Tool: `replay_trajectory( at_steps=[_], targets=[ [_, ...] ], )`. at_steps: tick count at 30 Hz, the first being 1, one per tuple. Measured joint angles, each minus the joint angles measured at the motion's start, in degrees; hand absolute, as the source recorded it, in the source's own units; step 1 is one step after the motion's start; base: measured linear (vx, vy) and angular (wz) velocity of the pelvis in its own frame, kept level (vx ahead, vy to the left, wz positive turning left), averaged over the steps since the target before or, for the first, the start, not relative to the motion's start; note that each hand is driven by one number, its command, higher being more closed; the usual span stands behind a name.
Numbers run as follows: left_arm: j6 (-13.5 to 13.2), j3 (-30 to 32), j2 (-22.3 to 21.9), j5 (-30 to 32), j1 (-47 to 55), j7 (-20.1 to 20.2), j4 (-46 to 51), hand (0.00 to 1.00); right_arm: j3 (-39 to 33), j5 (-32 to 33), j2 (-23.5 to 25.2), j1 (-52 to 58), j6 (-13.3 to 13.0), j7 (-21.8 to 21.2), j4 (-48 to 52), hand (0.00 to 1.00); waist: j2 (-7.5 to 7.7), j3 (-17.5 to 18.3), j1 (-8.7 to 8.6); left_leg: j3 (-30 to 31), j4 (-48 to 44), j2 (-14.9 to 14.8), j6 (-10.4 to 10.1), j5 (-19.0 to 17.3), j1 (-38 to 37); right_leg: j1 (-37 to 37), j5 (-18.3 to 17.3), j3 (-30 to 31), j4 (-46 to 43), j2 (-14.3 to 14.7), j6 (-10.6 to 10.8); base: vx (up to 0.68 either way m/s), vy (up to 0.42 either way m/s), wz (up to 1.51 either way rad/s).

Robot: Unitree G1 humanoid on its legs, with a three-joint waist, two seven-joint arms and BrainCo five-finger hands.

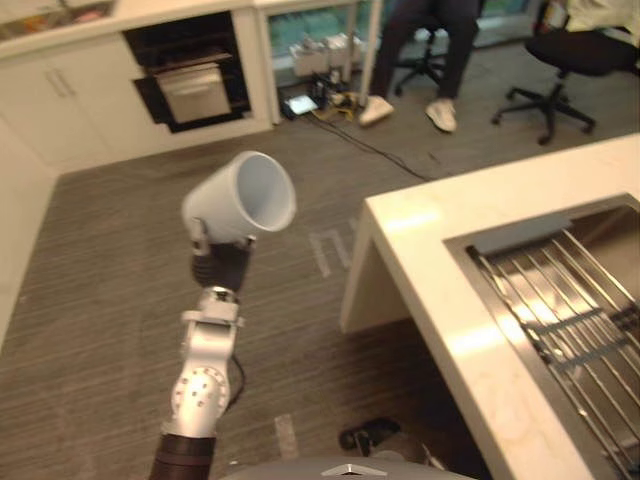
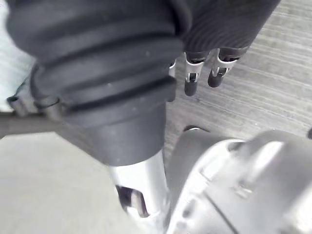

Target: Walk over to the sink, pick up the cup, carry it to the dishwasher, place the cup inside the dishwasher, then close the dishwasher door

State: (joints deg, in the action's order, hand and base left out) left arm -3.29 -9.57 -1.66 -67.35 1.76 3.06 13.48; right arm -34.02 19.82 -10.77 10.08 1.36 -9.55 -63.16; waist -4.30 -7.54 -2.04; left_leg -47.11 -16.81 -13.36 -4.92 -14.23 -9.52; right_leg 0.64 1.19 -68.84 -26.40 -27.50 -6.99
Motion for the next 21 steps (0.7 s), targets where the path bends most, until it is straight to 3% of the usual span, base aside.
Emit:
replay_trajectory(
  at_steps=[1, 2, 3, 4, 6, 7, 8, 9, 12, 17, 20, 21],
  targets=[
    [-0.4, -0.8, -0.1, 0.0, -0.5, 0.6, -0.5, 1.0, 0.0, 0.0, 0.0, 1.5, -0.7, -0.4, 0.4, 0.0, -0.09, 0.9, -0.18, 5.4, 0.2, 1.1, 2.2, 0.5, 2.5, -2.2, 3.1, 11.7, 1.2, 0.5, -0.1, -0.23, 0.258, 1.96],
    [-1.9, -1.9, 1.2, 0.0, -0.6, 1.5, -1.4, 1.0, 0.1, 0.0, 1.0, 2.1, -1.6, -0.9, 0.5, 0.0, -0.36, 1.6, -0.36, 11.0, 0.0, 1.4, 3.7, 0.9, 5.7, -5.0, -2.5, 28.7, 5.1, 5.7, 6.3, -0.2, 0.187, 2.13],
    [-2.6, -2.0, 1.6, 0.0, -0.9, 1.9, -2.4, 1.0, 0.4, 0.0, 1.8, 2.0, -1.6, -1.6, 0.5, 0.0, 0.2, 1.6, -0.48, 13.7, 0.1, 1.5, 4.5, 1.5, 7.0, -5.3, -5.5, 36.6, 7.1, 9.5, 8.4, -0.16, 0.025, 2.75],
    [-3.7, -2.5, 2.2, -0.1, -2.1, 3.6, -7.6, 1.0, 2.5, 0.3, 3.8, 2.0, -1.8, -2.6, 0.5, 0.0, 1.35, -0.1, -0.48, 21.5, 1.3, 3.0, 5.7, 3.4, 9.1, -5.6, -9.6, 54.3, 9.0, 18.7, 9.5, -0.09, -0.028, 2.31],
    [-3.7, -3.2, 2.9, -0.1, -2.1, 3.8, -10.3, 1.0, 3.3, 0.5, 4.7, 2.2, -2.2, -2.9, 0.7, 0.0, 2.82, -0.6, -0.88, 26.1, 2.5, 4.8, 5.6, 4.4, 9.6, -5.7, -10.2, 60.6, 9.1, 21.9, 9.9, -0.07, -0.004, 2.0],
    [-3.8, -4.2, 3.6, -0.1, -1.8, 4.1, -11.4, 1.0, 4.7, 1.2, 5.4, 2.7, -3.2, -3.3, 1.6, 0.0, 3.75, -0.8, -0.88, 29.9, 3.4, 7.1, 5.3, 5.0, 9.6, -5.4, -9.6, 64.8, 10.5, 23.2, 10.0, -0.09, -0.021, 1.78],
    [-4.1, -4.9, 4.2, 0.0, -1.6, 4.9, -11.2, 1.0, 5.3, 1.2, 5.8, 2.5, -4.2, -4.3, 1.9, 0.0, 6.23, -0.4, -0.69, 32.6, 3.8, 9.5, 4.7, 4.8, 9.5, -4.5, -6.4, 68.4, 13.0, 23.4, 9.4, -0.12, -0.06, 1.72],
    [-4.3, -5.4, 4.2, 0.0, -1.5, 5.1, -11.3, 1.0, 6.6, 1.2, 5.4, 2.4, -4.8, -4.5, 2.0, 0.0, 6.35, 0.0, -0.8, 34.8, 3.8, 10.2, 4.2, 4.4, 9.5, -4.0, -6.1, 68.0, 12.8, 23.1, 10.2, -0.09, -0.08, 1.12],
    [-4.2, -7.9, 4.6, 0.1, -1.6, 5.3, -7.5, 1.0, 7.6, 1.2, 5.4, 2.1, -6.3, -4.9, 4.4, 0.0, 5.42, 1.2, 0.49, 37.8, 6.1, 10.2, 2.8, 5.9, 9.7, -1.8, -6.1, 64.3, 16.4, 23.2, 9.8, 0.07, -0.027, 0.65],
    [-2.9, -8.9, 4.7, 0.1, -2.0, 4.5, -4.9, 1.0, 12.2, 1.2, 5.8, -1.2, -4.8, -4.0, 3.9, 0.0, 4.85, 1.7, 1.56, 40.2, 11.2, 10.7, 3.5, 8.3, 4.6, 4.1, -5.3, 61.3, 19.2, 23.1, 10.1, 0.13, 0.009, 0.35],
    [-2.5, -8.4, 6.2, 0.0, -0.7, 3.3, -4.7, 1.0, 14.7, 0.6, 5.9, -2.9, -4.6, -4.0, 3.8, 0.0, 5.31, 2.7, 1.65, 40.2, 14.2, 11.2, 3.9, 9.6, 2.1, 5.4, -4.9, 62.0, 20.0, 22.9, 10.7, 0.04, 0.052, 0.03],
    [-1.8, -6.2, 8.4, -0.1, 3.7, 2.4, -2.9, 1.0, 23.8, 0.2, 6.8, -4.1, -2.4, -4.1, 1.5, 0.0, 8.19, 3.1, -0.99, 42.2, 21.8, 15.8, 5.6, 14.8, -1.3, 9.6, -2.1, 60.2, 26.9, 19.9, 12.6, 0.0, 0.0, 0.0]
  ],
)
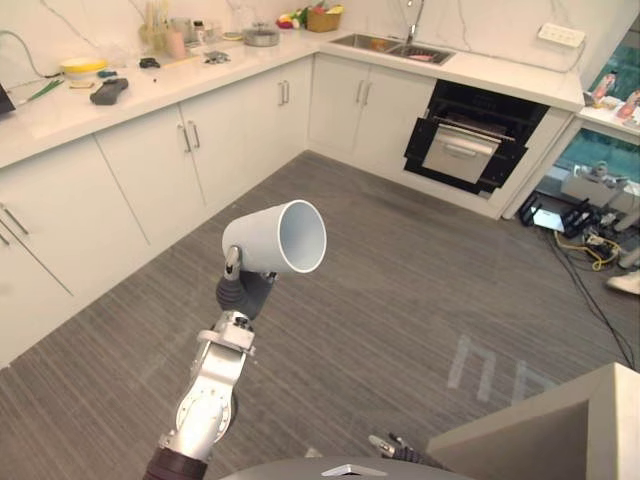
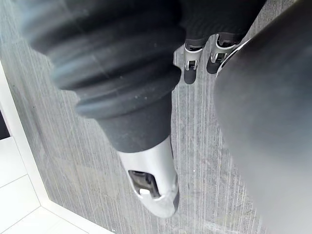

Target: Walk over to the sink, pick up the cup, carry it to the dishwasher, place the cup inside the dishwasher, then close the dishwasher door

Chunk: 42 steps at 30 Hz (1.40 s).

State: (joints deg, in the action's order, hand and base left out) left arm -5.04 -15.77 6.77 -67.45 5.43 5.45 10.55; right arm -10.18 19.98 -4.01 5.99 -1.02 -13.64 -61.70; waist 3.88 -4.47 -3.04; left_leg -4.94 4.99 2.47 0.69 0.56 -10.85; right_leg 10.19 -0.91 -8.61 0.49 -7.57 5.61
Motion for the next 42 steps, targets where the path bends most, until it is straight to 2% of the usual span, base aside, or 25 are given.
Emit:
replay_trajectory(
  at_steps=[6, 9, 10, 11, 12, 13, 14, 16, 17, 19, 20, 21, 22, 24, 26, 28, 30, 31, 32, 33, 35, 37, 39, 41, 42],
  targets=[
    [0.0, 0.6, -0.1, -0.1, 0.0, 0.0, -0.1, 1.0, -0.2, 0.2, 0.0, 0.6, 0.0, -0.1, 0.0, 0.0, -0.26, 0.0, -0.37, -1.5, 0.0, -0.2, -0.1, -0.7, -0.3, -0.5, -0.3, 1.0, 0.0, 0.2, -0.8, -0.04, -0.005, -0.12],
    [0.7, 2.4, -1.1, -1.3, 1.1, 1.1, -0.1, 1.0, -3.2, 1.4, 0.2, 2.7, 0.0, -1.5, 0.3, 0.0, -0.88, 1.2, -0.52, -2.6, -3.7, -0.9, -0.5, -3.6, 2.0, -2.7, -2.4, 1.5, -3.4, 0.1, -1.0, -0.01, -0.001, -0.16],
    [0.9, 3.3, -1.4, -2.0, 1.4, 1.2, 0.0, 1.0, -4.5, 2.4, 0.1, 2.8, 0.1, -2.5, 0.7, 0.0, -0.66, 0.9, -0.21, -3.1, -10.6, -2.1, -0.9, -7.5, 5.1, -3.7, -4.1, 1.4, -5.8, 0.4, -2.3, 0.04, -0.034, -0.26],
    [1.6, 4.6, -2.4, -2.7, 2.9, 1.3, 0.9, 1.0, -6.0, 3.6, 0.1, 3.4, 0.8, -3.1, 1.9, 0.0, -2.4, -0.3, 0.4, -3.6, -25.2, -5.9, -1.2, -13.9, 10.0, -4.4, -7.8, 2.1, -10.2, 2.4, -4.0, 0.02, -0.011, -0.25],
    [1.8, 5.4, -2.9, -3.3, 3.8, 1.4, 1.8, 1.0, -6.0, 4.8, 0.1, 4.1, 0.9, -3.7, 2.7, 0.0, -2.96, -0.9, 0.44, -4.1, -35.3, -8.2, -0.5, -16.2, 13.3, -5.2, -9.2, 2.3, -13.0, 3.6, -3.4, -0.05, -0.007, -0.17],
    [2.1, 6.1, -3.1, -3.5, 4.6, 1.7, 2.1, 1.0, -6.0, 5.5, 0.2, 4.5, 0.9, -4.1, 3.3, 0.0, -3.76, -1.4, 0.42, -4.6, -42.1, -9.7, -0.9, -16.3, 16.6, -5.8, -10.2, 2.5, -15.4, 4.2, -3.3, -0.03, -0.002, 0.05],
    [3.0, 7.1, -3.9, -4.0, 6.3, 2.5, 2.2, 1.0, -6.7, 6.8, 0.1, 5.3, 1.8, -5.0, 4.2, 0.0, -3.36, -1.5, 0.36, -4.5, -51.9, -11.7, -3.1, -14.3, 21.1, -6.0, -12.6, 3.0, -18.8, 4.7, -3.6, 0.03, -0.027, 0.15],
    [4.6, 7.6, -4.5, -4.5, 8.1, 3.8, 2.1, 1.0, -7.0, 8.5, 0.0, 6.3, 3.6, -5.3, 4.5, 0.0, -2.98, -2.0, 1.15, -4.7, -57.4, -12.9, -3.9, -14.9, 24.0, -5.2, -14.6, 2.9, -20.9, 4.2, -3.7, 0.12, 0.015, 0.22],
    [5.3, 7.9, -4.5, -4.6, 8.3, 5.0, 1.7, 1.0, -7.5, 9.8, -0.5, 6.4, 4.5, -5.3, 4.5, 0.0, -2.79, -2.1, 1.19, -5.0, -53.9, -12.6, -3.6, -17.5, 25.3, -4.6, -15.3, 2.0, -21.2, 3.2, -2.9, 0.12, 0.13, 0.34],
    [5.4, 8.6, -4.7, -4.6, 8.2, 6.6, 0.4, 1.0, -8.8, 9.8, -1.2, 5.9, 5.0, -5.9, 4.3, 0.0, -2.99, -2.7, 1.23, -3.1, -39.3, -8.9, -4.4, -16.2, 25.9, -4.3, -16.5, 1.2, -21.2, 0.3, -1.0, 0.13, 0.198, 0.23],
    [5.4, 9.7, -4.9, -4.6, 8.5, 7.4, -0.8, 1.0, -9.2, 9.7, -1.9, 5.6, 5.0, -6.2, 3.7, 0.0, -3.22, -3.0, 1.73, -2.2, -34.1, -6.7, -4.0, -9.9, 24.9, -3.4, -17.2, 2.0, -19.9, -1.1, 0.3, 0.28, 0.261, -0.1],
    [5.3, 11.2, -5.9, -4.6, 8.7, 7.7, -1.9, 1.0, -9.3, 9.4, -2.8, 5.0, 4.9, -6.3, 2.8, 0.0, -4.23, -3.2, 2.76, -1.7, -33.5, -4.5, -2.7, -9.9, 23.5, -2.1, -17.8, 3.7, -20.0, -1.0, 1.5, 0.31, 0.229, -0.15],
    [5.1, 12.0, -6.2, -4.5, 8.7, 8.0, -2.3, 1.0, -9.8, 9.4, -2.9, 4.3, 4.8, -6.3, 2.2, 0.0, -4.37, -3.8, 3.03, -1.7, -35.1, -4.5, -2.7, -10.9, 23.7, -2.2, -18.3, 4.0, -22.2, -0.6, 2.2, 0.3, 0.152, -0.18],
    [3.8, 14.3, -6.3, -4.4, 9.8, 9.0, -2.6, 1.0, -10.2, 9.4, -2.4, 3.6, 5.0, -6.6, 1.0, 0.0, -3.28, -4.8, 3.79, -2.8, -39.1, -4.0, 0.8, -13.5, 24.4, -2.0, -20.5, 4.7, -26.8, -0.5, 1.7, 0.23, 0.063, -0.18],
    [3.6, 14.2, -5.1, -4.3, 10.0, 10.2, -3.0, 1.0, -10.5, 9.4, -2.1, 2.8, 5.3, -6.3, -0.3, 0.0, -1.84, -4.6, 4.47, -3.9, -42.6, -2.6, 3.3, -17.5, 23.9, -4.9, -22.4, 5.8, -40.6, -3.0, 4.1, 0.31, 0.082, 0.01],
    [4.5, 13.8, -4.4, -4.3, 10.0, 10.4, -2.9, 1.0, -10.9, 8.7, -2.2, 2.3, 5.2, -6.2, -2.3, 0.0, 0.58, -2.8, 4.88, -5.2, -44.0, -0.7, 5.1, -20.0, 22.2, -6.9, -20.2, 4.1, -48.0, -6.9, 4.3, 0.32, 0.042, -0.09],
    [5.1, 13.2, -4.7, -4.2, 9.5, 11.0, -1.4, 1.0, -12.0, 7.4, -2.6, 2.0, 4.9, -6.4, -2.4, 0.0, 1.02, -2.4, 5.76, -6.3, -42.7, 0.5, 4.7, -21.6, 19.8, -10.2, -14.9, 1.0, -55.2, -10.4, 2.0, 0.37, 0.076, -0.3],
    [5.3, 11.3, -4.0, -4.0, 9.4, 11.1, -0.8, 1.0, -14.0, 7.1, -2.7, 2.2, 3.9, -6.4, -2.1, 0.0, 0.24, -2.3, 4.91, -5.9, -38.2, 1.9, 6.0, -22.1, 16.0, -12.5, -5.4, -0.1, -60.0, -12.1, -3.0, 0.32, 0.093, 0.01],
    [5.4, 10.3, -3.5, -3.4, 9.4, 11.0, -0.8, 1.0, -14.2, 7.1, -3.0, 2.8, 3.4, -6.4, -1.9, 0.0, -0.47, -2.5, 4.08, -5.0, -34.9, 2.1, 7.0, -21.6, 13.2, -13.2, -1.2, 0.9, -61.5, -11.4, -2.8, 0.34, 0.092, 0.09],
    [5.4, 10.3, -3.5, -3.4, 9.4, 11.0, -0.8, 1.0, -14.2, 7.1, -3.0, 2.8, 3.4, -6.4, -1.9, 0.0, -0.47, -2.5, 4.08, -5.0, -34.9, 2.1, 7.0, -21.6, 13.2, -13.2, -1.2, 0.9, -61.5, -11.4, -2.8, 0.32, 0.064, 0.01],
    [5.3, 9.8, -3.0, -3.2, 7.5, 10.3, -0.4, 1.0, -14.7, 7.3, -0.4, 3.1, 2.7, -6.6, 0.3, 0.0, -2.38, -2.6, 2.86, -3.2, -24.0, 1.8, 7.4, -19.5, 4.1, -20.2, -12.4, -1.0, -64.2, -5.3, -4.0, 0.42, 0.028, 0.02],
    [5.3, 8.5, -3.0, -2.5, 5.0, 10.2, -1.3, 1.0, -14.9, 8.0, 1.8, 3.3, 2.4, -7.0, 0.8, 0.0, -2.58, -2.8, 1.97, -2.5, -19.6, 0.4, 6.7, -19.4, -0.2, -25.6, -16.0, -7.1, -56.7, -2.6, -4.5, 0.41, -0.033, 0.32],
    [5.9, 6.5, -3.6, -2.1, 2.4, 10.1, -3.5, 1.0, -14.7, 8.7, 2.9, 4.9, 2.1, -7.0, 4.6, 0.0, -3.3, -3.7, 0.87, 0.1, -18.9, -1.8, 3.1, -21.1, -5.0, -30.4, -13.6, -8.8, -39.3, 1.2, -4.7, 0.52, -0.045, 0.58],
    [6.1, 5.2, -4.1, -2.1, 2.0, 10.3, -4.1, 1.0, -14.7, 8.8, 3.1, 5.8, 1.1, -6.8, 5.1, 0.0, -4.23, -4.4, -0.45, 2.9, -19.5, -4.3, 2.1, -24.1, -8.7, -32.6, -7.9, -4.2, -29.1, 4.1, -3.8, 0.58, -0.111, 0.93],
    [6.2, 4.3, -4.1, -2.1, 2.1, 10.4, -4.4, 1.0, -14.3, 8.6, 3.4, 6.6, 0.7, -6.7, 5.5, 0.0, -3.78, -4.4, -0.63, 4.4, -21.3, -5.0, 1.8, -25.4, -10.3, -33.0, -4.3, -1.0, -23.3, 4.3, -2.3, 0.61, -0.169, 1.05]
  ],
)
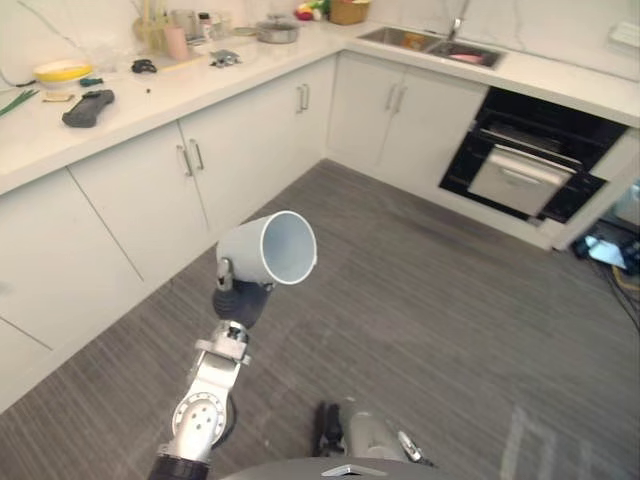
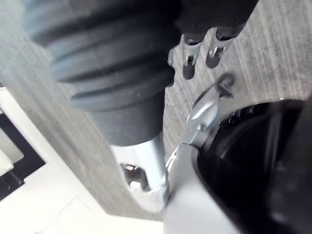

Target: Walk over to the sink, pick up the cup, carry it to the dishwasher, place the cup inside the dishwasher, then close the dishwasher door

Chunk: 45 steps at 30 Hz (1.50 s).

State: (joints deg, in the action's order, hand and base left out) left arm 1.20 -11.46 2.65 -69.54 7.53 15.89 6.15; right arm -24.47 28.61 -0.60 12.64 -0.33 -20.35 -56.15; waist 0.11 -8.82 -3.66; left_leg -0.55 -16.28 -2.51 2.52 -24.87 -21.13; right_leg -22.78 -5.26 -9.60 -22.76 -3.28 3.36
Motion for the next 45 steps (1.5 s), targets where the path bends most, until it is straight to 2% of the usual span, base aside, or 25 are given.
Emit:
replay_trajectory(
  at_steps=[1, 2, 4, 7, 8, 9, 11, 13, 17, 20, 22, 23, 26, 27, 28, 29, 30, 33, 36, 38, 40, 41, 42, 43, 45],
  targets=[
    [0.1, -0.1, 0.0, 0.1, 0.4, 0.5, 0.0, 1.0, 0.8, -0.3, 0.1, 0.7, 0.0, 0.4, 0.8, 0.0, 0.28, 0.1, 0.02, 0.6, -1.0, -0.1, -0.7, -0.8, -0.8, 0.0, 2.3, 0.8, 1.8, -0.5, 0.0, 0.65, -0.217, 0.82],
    [0.1, 0.1, -0.7, 0.1, 1.7, 1.3, 0.0, 1.0, 1.8, -1.2, -0.3, 1.7, 0.0, 0.9, 1.5, 0.0, 0.1, 0.6, 0.05, 0.7, -3.8, -1.5, -1.1, -1.3, -2.3, 0.2, 8.9, -0.1, -2.5, -0.5, -3.9, 0.81, -0.288, 0.53],
    [0.1, 0.2, -1.3, 0.2, 2.0, 1.9, 0.3, 1.0, 2.7, -1.6, -2.3, 1.2, 0.1, 1.1, 3.5, 0.0, -2.92, 0.4, 0.33, 0.6, -8.8, -4.5, -1.7, 1.0, -2.2, -0.8, 4.4, -2.4, -10.6, 0.4, -5.6, 0.76, -0.255, 0.24],
    [0.7, 0.2, -2.9, 1.2, 1.9, 2.0, 1.5, 1.0, 4.0, -1.6, -3.3, 0.8, 1.3, 2.3, 6.7, 0.0, -4.62, 0.5, 0.06, 1.5, -23.8, -7.4, -7.5, 17.5, 2.1, 3.0, -5.0, -2.7, -15.4, 3.8, -6.9, 0.71, -0.229, -0.16],
    [1.5, 0.3, -3.8, 1.2, 1.8, 2.0, 2.1, 1.0, 4.4, -1.6, -3.1, 1.2, 1.5, 2.8, 8.2, 0.0, -4.48, 0.3, 0.03, 3.5, -34.9, -8.6, -11.9, 27.2, 7.6, 6.2, -7.3, -2.3, -13.8, 5.4, -7.0, 0.52, -0.134, -0.11],
    [1.9, 0.0, -4.5, 1.4, 1.8, 2.0, 2.2, 1.0, 4.7, -1.6, -3.0, 1.4, 1.4, 3.3, 8.7, 0.0, -4.76, 0.1, 0.05, 3.6, -41.3, -9.4, -12.2, 27.5, 11.1, 8.5, -7.9, -2.4, -12.4, 6.2, -7.5, 0.75, -0.205, -0.1],
    [2.4, -0.1, -5.9, 2.6, 2.4, 2.0, 2.5, 1.0, 6.2, -1.4, -2.8, 1.6, 0.4, 4.7, 10.3, 0.0, -4.72, -0.3, 0.44, 2.2, -54.2, -11.1, -7.3, 22.2, 21.5, 17.5, -8.9, -1.9, -5.7, 8.7, -8.5, 0.5, -0.143, -0.14],
    [2.1, -0.1, -5.7, 2.9, 3.5, 1.9, 2.9, 1.0, 6.5, -0.1, -2.8, 1.4, -1.4, 5.7, 10.3, 0.0, -3.94, 0.1, 2.3, -1.3, -51.2, -11.0, -3.6, 16.3, 30.6, 24.0, -9.1, 0.6, 0.7, 9.5, -8.5, 0.5, -0.121, -0.53],
    [2.0, -0.1, -3.2, 2.9, 4.6, 1.7, 3.1, 1.0, 6.6, 2.3, -3.1, -2.3, -3.9, 9.3, 10.2, 0.0, -2.45, 0.2, 3.96, -2.2, -16.9, -6.9, -5.4, 12.4, 36.0, 30.6, -10.0, 8.5, 5.5, 8.6, -7.0, 0.52, 0.038, -0.92],
    [1.4, -0.9, -3.2, 4.3, 7.4, 2.0, 2.7, 1.0, 6.3, 3.2, -3.6, -6.4, -7.2, 13.4, 10.2, 0.0, -1.92, 0.3, 4.88, 8.9, 5.4, -2.0, -8.2, 19.5, 36.1, 32.4, -14.2, 18.8, 5.2, 7.0, -5.2, 0.6, 0.286, -1.59],
    [1.0, -2.2, -2.4, 6.0, 8.7, 2.4, 1.7, 1.0, 6.3, 3.4, -3.2, -6.0, -8.5, 15.6, 10.5, 0.0, 0.05, 1.2, 5.74, 7.7, -0.1, -0.4, -8.6, 26.3, 36.2, 34.4, -18.1, 23.3, 3.3, 4.9, -3.5, 0.6, 0.387, -1.2],
    [1.0, -2.5, -1.2, 7.1, 9.0, 3.9, 1.3, 1.0, 6.3, 4.1, -1.9, -5.6, -8.6, 17.4, 10.3, 0.0, 2.17, 2.0, 4.79, 5.4, -7.9, 1.1, -9.1, 22.4, 37.3, 34.5, -20.0, 24.4, -0.3, 2.8, -2.0, 0.74, 0.483, -0.6],
    [1.2, -1.9, 0.2, 8.0, 7.4, 5.9, -0.3, 1.0, 4.2, 5.3, 0.2, -4.9, -9.7, 20.0, 10.0, 0.0, 4.71, 2.6, 4.55, 0.7, -19.7, 2.8, -6.4, 11.0, 37.3, 30.2, -19.4, 19.4, -15.9, -1.4, -0.9, 0.58, 0.384, -0.6],
    [1.3, -1.6, 1.0, 8.0, 6.5, 5.9, -0.2, 1.0, 2.9, 6.0, 1.0, -5.2, -10.6, 20.8, 9.5, 0.0, 6.01, 1.6, 4.99, -2.4, -19.8, 4.1, -4.8, 8.2, 33.9, 26.0, -15.1, 15.0, -26.4, -5.3, 2.3, 0.45, 0.319, -0.87],
    [1.5, -1.8, 1.3, 8.0, 6.1, 5.9, -0.3, 1.0, 2.6, 6.4, 1.2, -5.3, -11.1, 21.2, 9.5, 0.0, 5.98, 1.2, 5.1, -3.6, -19.6, 4.5, -3.7, 7.0, 31.9, 23.5, -10.6, 12.7, -32.0, -7.6, 1.5, 0.39, 0.307, -0.9],
    [1.6, -2.6, 1.4, 9.0, 5.9, 5.8, -0.3, 1.0, 2.2, 7.1, 1.2, -5.6, -11.8, 21.9, 9.4, 0.0, 4.86, 0.7, 4.67, -4.9, -18.1, 4.9, -1.7, 5.0, 27.6, 19.6, 2.4, 7.8, -40.2, -12.3, -4.7, 0.37, 0.291, -0.69],
    [1.6, -2.9, 1.4, 9.2, 5.8, 5.7, -0.1, 1.0, 2.6, 6.9, 1.2, -5.2, -12.1, 22.1, 9.6, 0.0, 3.36, 0.4, 3.41, -6.0, -16.2, 4.5, -1.0, 4.1, 23.4, 15.4, 2.5, 5.5, -49.3, -14.5, -6.3, 0.36, 0.282, -0.58],
    [1.1, -2.6, 1.5, 10.3, 4.9, 5.2, -0.1, 1.0, 5.0, 6.9, 1.2, -5.1, -12.1, 22.2, 10.5, 0.0, 1.46, 0.2, 1.85, -7.8, -9.6, 2.6, -1.5, 4.3, 16.9, 7.8, -2.8, 0.9, -53.9, -12.7, -4.5, 0.33, 0.233, -0.42],
    [0.8, -2.9, 2.0, 11.3, 4.4, 4.1, -0.1, 1.0, 6.6, 7.0, 2.6, -4.7, -12.2, 22.3, 13.3, 0.0, 0.66, -1.1, 1.37, -9.9, -1.7, 1.4, -3.0, 5.2, 7.7, 4.7, -8.7, -10.1, -38.5, -10.8, -4.4, 0.52, 0.162, -0.46],
    [0.8, -4.2, 2.4, 11.4, 3.8, 3.6, -0.2, 1.0, 8.7, 6.9, 2.8, -4.1, -12.4, 22.7, 16.2, 0.0, 0.53, -1.3, 1.53, -10.6, -1.1, 0.4, -4.8, 4.2, 5.6, 4.7, -8.6, -14.5, -20.2, -7.4, -4.4, 0.48, 0.035, -0.24],
    [0.9, -5.2, 3.3, 12.2, 3.3, 3.8, -0.3, 1.0, 10.6, 6.9, 3.0, -3.7, -12.5, 23.6, 18.8, 0.0, 0.54, -1.5, 1.54, -10.8, -2.8, -0.9, -7.3, 2.6, 4.3, 6.0, -0.2, -12.1, 3.3, -1.1, -3.6, 0.5, -0.042, -0.08],
    [0.9, -5.4, 3.4, 12.5, 3.6, 4.1, -0.7, 1.0, 11.6, 6.9, 2.8, -2.9, -12.8, 24.1, 20.8, 0.0, 0.74, -1.6, 1.07, -10.5, -3.4, -1.0, -8.1, 1.9, 2.6, 8.1, 10.4, -9.0, 10.9, 1.0, -4.7, 0.51, -0.08, 0.07],
    [0.9, -6.0, 3.4, 12.8, 3.6, 4.3, -1.2, 1.0, 12.3, 6.9, 2.5, -2.4, -13.3, 24.4, 22.3, 0.0, 0.57, -1.7, 0.8, -10.4, -3.6, -1.5, -8.1, 1.7, 1.0, 9.1, 14.2, -8.5, 10.3, 2.0, -8.0, 0.39, -0.071, -0.02],
    [1.0, -6.3, 3.1, 13.3, 3.6, 4.5, -1.0, 1.0, 12.8, 6.9, 1.6, -2.5, -13.2, 24.5, 24.5, 0.0, -1.5, -2.4, 0.84, -10.5, -4.2, -2.8, -8.0, 1.7, 0.0, 8.5, 11.0, -8.5, 6.6, 3.0, -8.6, 0.52, -0.101, -0.18],
    [0.9, -6.8, 2.8, 13.7, 3.5, 5.7, -0.3, 1.0, 15.0, 5.1, 1.4, -2.4, -13.0, 24.6, 31.4, 0.0, -2.78, -3.0, 0.58, -10.6, -8.1, -3.8, -7.8, 2.7, -0.3, 4.5, 2.2, -8.3, -6.5, 2.5, -10.1, 0.47, -0.108, -0.26]
  ],
)
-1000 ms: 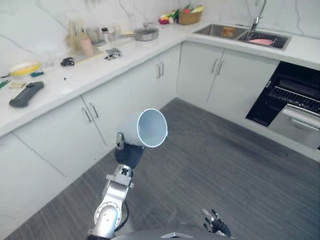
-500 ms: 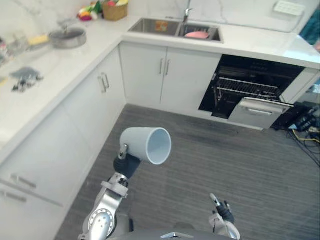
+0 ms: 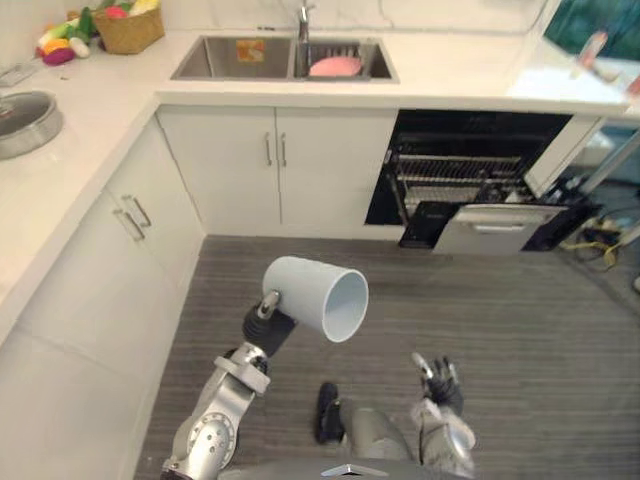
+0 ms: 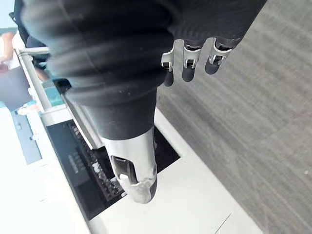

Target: Walk over to the sink, pick up the cup, carry it to the dishwasher, place the cup inside the dishwasher, then close the dishwasher door

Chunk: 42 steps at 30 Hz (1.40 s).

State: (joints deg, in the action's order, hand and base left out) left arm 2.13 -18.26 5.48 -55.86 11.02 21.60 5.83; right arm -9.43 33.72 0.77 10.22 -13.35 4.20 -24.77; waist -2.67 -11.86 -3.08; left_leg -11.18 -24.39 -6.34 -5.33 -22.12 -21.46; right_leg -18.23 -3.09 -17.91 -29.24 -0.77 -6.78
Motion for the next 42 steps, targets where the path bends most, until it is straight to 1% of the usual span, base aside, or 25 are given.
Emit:
replay_trajectory(
  at_steps=[2, 4, 5, 6, 8, 9, 11, 14, 16, 17, 19, 22, 23, 24, 27, 28, 29, 30, 32, 33, 35, 37, 39, 41, 42],
  targets=[
    [0.0, -0.4, -0.1, 0.0, 0.0, 0.0, 0.2, 1.0, 2.1, -1.7, 0.2, 0.2, 0.7, 0.1, 3.8, 0.0, 0.03, 0.1, -0.31, 0.2, -5.3, -1.2, 1.8, 2.2, -0.2, 0.5, -5.8, 0.0, -5.5, 0.6, -0.5, 0.41, -0.113, -0.19],
    [0.0, -1.2, -0.6, 0.0, 0.1, -0.1, 0.2, 1.0, 2.4, -2.8, 0.2, 0.6, 1.3, 0.1, 6.3, 0.0, -0.82, 1.1, -0.27, 1.7, -15.7, -3.6, 3.5, 8.4, 4.2, 2.4, -8.4, -0.1, -5.4, 2.8, -0.9, 0.42, -0.121, -0.2],
    [-0.1, -1.1, -1.3, 0.0, 0.7, -0.1, 0.2, 1.0, 2.3, -4.3, 0.2, 0.7, 1.3, 0.1, 7.4, 0.0, -1.33, 1.3, -0.26, 3.4, -23.7, -5.2, 4.1, 17.8, 8.7, 5.3, -8.6, 0.6, -1.9, 4.9, -1.3, 0.46, -0.095, -0.14],
    [-0.3, -1.1, -1.5, 0.1, 1.6, 0.0, 0.1, 1.0, 2.3, -5.0, 0.3, 1.0, 0.6, 0.0, 8.8, 0.0, -1.5, 1.4, -0.14, 4.9, -32.1, -6.8, 3.5, 15.9, 14.0, 9.4, -7.8, 1.2, 3.6, 7.0, -1.7, 0.47, -0.094, -0.13],
    [-0.4, -1.0, -2.0, 0.3, 2.6, 0.1, 0.0, 1.0, 2.1, -5.0, 0.3, 1.7, -0.2, 0.0, 9.4, 0.0, -0.78, 1.4, 0.06, 5.0, -36.6, -7.1, 3.8, 12.0, 19.0, 13.9, -6.6, 2.0, 9.0, 8.1, -1.9, 0.45, -0.104, -0.23],
    [-1.1, -0.7, -2.1, 1.0, 4.1, 0.5, 0.0, 1.0, 1.9, -4.8, 0.1, 2.8, -2.0, -0.3, 9.9, 0.0, 0.49, 2.3, 1.32, 2.9, -35.0, -6.4, 4.8, 7.3, 24.7, 18.7, -5.6, 4.1, 14.8, 8.2, -1.7, 0.44, -0.106, -0.49],
    [-2.4, -0.2, -2.3, 1.1, 5.3, 0.5, -0.1, 1.0, 1.4, -4.6, -0.9, 2.7, -4.1, -0.9, 10.4, 0.0, 0.57, 2.5, 2.41, 1.4, -28.2, -5.9, 4.6, 4.2, 29.4, 22.8, -5.6, 6.8, 18.7, 8.3, -0.7, 0.34, -0.061, -0.62],
    [-3.3, 0.5, -2.7, 1.0, 7.0, 0.1, 0.0, 1.0, 1.4, -4.3, -2.7, 2.5, -5.6, -2.6, 10.8, 0.0, -0.31, 3.6, 2.79, 4.6, -9.9, -2.4, 2.9, 4.6, 33.2, 26.5, -6.4, 11.0, 20.6, 7.1, 0.8, 0.32, 0.057, -0.68],
    [-3.4, 0.6, -3.3, 1.0, 8.2, -0.2, 0.6, 1.0, 1.8, -4.4, -2.9, 3.4, -5.7, -2.6, 13.7, 0.0, -0.2, 3.5, 2.81, 7.5, 3.2, 1.4, 2.5, 10.2, 34.3, 28.8, -8.2, 12.9, 20.5, 4.5, 3.6, 0.42, 0.172, -0.58],
    [-3.4, 0.5, -3.5, 1.0, 8.3, -0.2, 0.7, 1.0, 1.9, -4.3, -2.9, 3.6, -5.7, -2.5, 14.4, 0.0, -0.21, 3.5, 2.73, 7.7, 4.5, 1.7, 2.5, 11.1, 34.4, 29.1, -8.5, 13.0, 20.4, 4.1, 4.1, 0.4, 0.201, -0.38],
    [-3.4, -0.2, -4.2, 1.1, 10.0, -0.2, 3.9, 1.0, 2.3, -4.4, -2.8, 4.5, -6.9, -2.4, 18.1, 0.0, -0.17, 3.6, 2.69, 9.3, 11.3, 3.7, 1.5, 16.8, 36.3, 31.9, -11.8, 14.6, 20.2, 2.4, 4.9, 0.43, 0.261, -0.16],
    [-3.4, -0.6, -4.2, 1.1, 10.6, -0.1, 7.1, 1.0, 2.5, -4.4, -2.9, 4.1, -7.8, -2.2, 18.8, 0.0, -0.79, 4.0, 4.01, 14.0, 13.3, 3.9, 0.6, 22.3, 37.4, 34.5, -16.2, 16.7, 18.6, 2.4, 6.4, 0.35, 0.262, -0.37],
    [-3.4, -0.3, -3.7, 1.1, 10.5, 0.0, 7.3, 1.0, 2.6, -4.5, -2.7, 3.3, -7.7, -1.7, 18.8, 0.0, 0.27, 4.5, 5.08, 13.9, 10.1, 5.0, 1.9, 27.5, 37.3, 34.7, -18.7, 19.0, 16.2, 0.9, 8.2, 0.49, 0.398, -0.78],
    [-3.4, 0.4, -2.7, 1.1, 10.2, -0.2, 7.2, 1.0, 2.9, -4.5, -1.3, 1.8, -7.7, -1.0, 18.7, 0.0, 1.92, 4.9, 4.81, 11.9, 5.3, 6.2, 3.2, 24.0, 38.1, 34.1, -19.9, 20.5, 13.4, -1.3, 10.1, 0.41, 0.341, -0.74],
    [-2.8, 0.6, -1.7, 1.0, 7.6, -0.2, 7.0, 1.0, 3.6, -4.6, -1.1, 0.5, -7.5, -0.3, 19.3, 0.0, 4.35, 5.8, 4.59, 8.5, -5.2, 7.2, 6.4, 15.2, 39.9, 31.7, -19.0, 20.1, 5.0, -4.3, 12.0, 0.41, 0.35, -0.45],
    [-2.6, 0.8, -1.7, 1.0, 6.8, -0.2, 7.0, 1.0, 3.5, -4.6, -1.1, 0.4, -7.4, -0.2, 19.3, 0.0, 4.7, 5.9, 4.71, 7.5, -5.6, 7.4, 7.1, 14.0, 39.2, 30.6, -18.4, 19.8, 1.8, -5.2, 13.2, 0.35, 0.323, -0.65],
    [-2.5, 1.3, -1.6, 1.0, 5.5, -0.4, 7.0, 1.0, 3.6, -4.7, -0.9, -0.6, -7.1, -0.3, 19.2, 0.0, 5.22, 5.5, 4.9, 4.9, -4.8, 7.5, 8.0, 12.5, 36.1, 26.4, -15.6, 18.5, -8.2, -8.0, 17.1, 0.28, 0.302, -1.04],
    [-2.4, 2.3, -1.5, 1.0, 4.9, -1.3, 7.0, 1.0, 3.8, -4.9, -0.5, -2.0, -6.6, -0.5, 18.9, 0.0, 5.34, 4.9, 4.76, 1.9, -2.5, 7.9, 8.9, 11.5, 31.3, 21.7, -12.9, 15.2, -19.7, -12.1, 15.9, 0.27, 0.294, -1.16],
    [-2.5, 2.2, -1.5, 1.1, 4.4, -3.7, 7.0, 1.0, 3.9, -5.0, -0.5, -2.1, -6.5, -1.3, 18.8, 0.0, 3.64, 4.8, 3.68, -1.6, 1.9, 7.3, 9.9, 10.9, 25.1, 17.2, -13.7, 8.0, -25.8, -15.7, 11.2, 0.2, 0.283, -0.99],
    [-2.7, 2.3, -1.5, 1.1, 4.0, -5.3, 7.0, 1.0, 4.4, -4.9, -0.5, -1.9, -6.5, -1.9, 18.7, 0.0, 2.41, 5.0, 3.17, -3.0, 4.4, 6.4, 9.5, 10.6, 22.5, 15.1, -14.0, 3.9, -22.9, -15.5, 10.8, 0.19, 0.308, -0.78],
    [-2.8, 2.7, -1.4, 1.1, 2.8, -6.8, 7.0, 1.0, 5.1, -4.9, -0.3, -1.9, -6.5, -2.8, 18.8, 0.0, 1.7, 5.1, 2.93, -5.1, 5.6, 5.1, 9.0, 10.1, 21.2, 12.2, -14.0, -1.2, -14.6, -14.3, 10.9, 0.15, 0.18, -0.64],
    [-2.8, 3.6, -1.3, 1.1, 2.4, -7.4, 7.0, 1.0, 5.7, -4.8, -0.1, -2.0, -6.5, -3.2, 18.8, 0.0, 2.57, 4.8, 3.15, -7.7, 5.4, 4.0, 8.9, 9.6, 20.2, 10.6, -13.0, -5.2, -5.5, -13.9, 9.6, 0.17, 0.056, -0.73],
    [-2.8, 5.1, -0.8, 1.1, 2.8, -7.6, 6.9, 1.0, 6.5, -4.7, -0.1, -2.2, -6.6, -4.9, 18.7, 0.0, 2.9, 4.5, 3.33, -9.8, 4.3, 2.6, 8.0, 8.3, 19.2, 10.5, -9.5, -6.4, 1.7, -13.7, 8.2, 0.17, -0.002, -0.68],
    [-3.9, 6.6, -0.6, 1.1, 3.2, -7.5, 6.9, 1.0, 7.0, -4.3, -0.1, -3.2, -6.6, -6.5, 18.1, 0.0, 2.98, 4.4, 3.42, -11.1, 1.4, 0.5, 6.2, 5.5, 18.1, 11.7, -3.0, -5.4, 7.5, -13.9, 6.8, 0.16, -0.106, -0.52],
    [-5.2, 7.4, -0.3, 1.1, 3.3, -7.5, 6.9, 1.0, 7.5, -4.3, 0.0, -4.5, -6.6, -7.5, 17.3, 0.0, 3.93, 4.0, 3.5, -11.6, -0.9, -0.3, 4.8, 3.5, 17.6, 12.6, 1.9, -4.7, 9.4, -14.0, 7.6, 0.14, -0.131, -0.46]
  ],
)
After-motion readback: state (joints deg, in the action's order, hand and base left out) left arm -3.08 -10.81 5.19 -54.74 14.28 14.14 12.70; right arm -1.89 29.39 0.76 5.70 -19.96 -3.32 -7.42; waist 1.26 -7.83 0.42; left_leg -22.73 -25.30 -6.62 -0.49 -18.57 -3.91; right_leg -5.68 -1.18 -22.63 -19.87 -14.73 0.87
